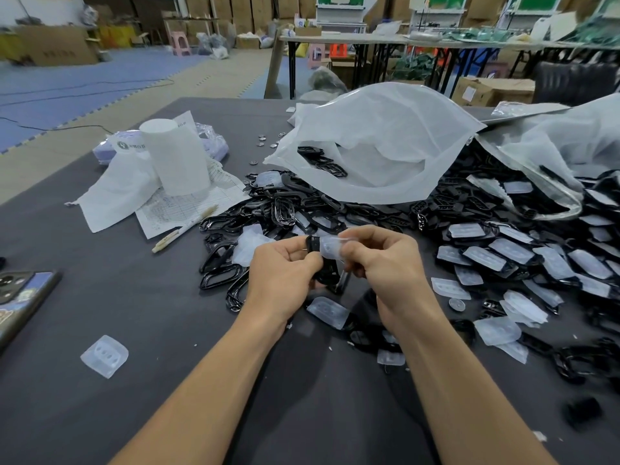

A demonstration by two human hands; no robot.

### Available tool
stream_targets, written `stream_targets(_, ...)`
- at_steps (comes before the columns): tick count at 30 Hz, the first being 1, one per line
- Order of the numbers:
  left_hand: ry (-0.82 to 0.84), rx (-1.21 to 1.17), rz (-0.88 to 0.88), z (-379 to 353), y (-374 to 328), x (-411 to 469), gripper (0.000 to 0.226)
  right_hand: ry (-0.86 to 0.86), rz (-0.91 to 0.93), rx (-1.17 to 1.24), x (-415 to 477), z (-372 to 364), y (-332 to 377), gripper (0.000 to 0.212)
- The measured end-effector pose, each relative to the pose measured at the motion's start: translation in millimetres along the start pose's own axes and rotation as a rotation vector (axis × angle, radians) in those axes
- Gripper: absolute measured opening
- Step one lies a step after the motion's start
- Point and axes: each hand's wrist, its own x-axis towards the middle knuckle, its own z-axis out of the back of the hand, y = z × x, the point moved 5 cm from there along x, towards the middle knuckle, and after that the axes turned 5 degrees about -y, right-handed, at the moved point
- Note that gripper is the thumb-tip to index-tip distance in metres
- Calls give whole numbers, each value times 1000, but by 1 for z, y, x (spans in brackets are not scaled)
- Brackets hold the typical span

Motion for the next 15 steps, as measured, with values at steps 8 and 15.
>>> stream_targets(8, 7, -7, 3, -1, 0, 0, 34, -79, 74, -139, -1, 4, -1, 26)
stream_targets(15, -36, 11, 7, 3, 3, 2, 30, -126, 369, -428, -12, -4, 8, 20)
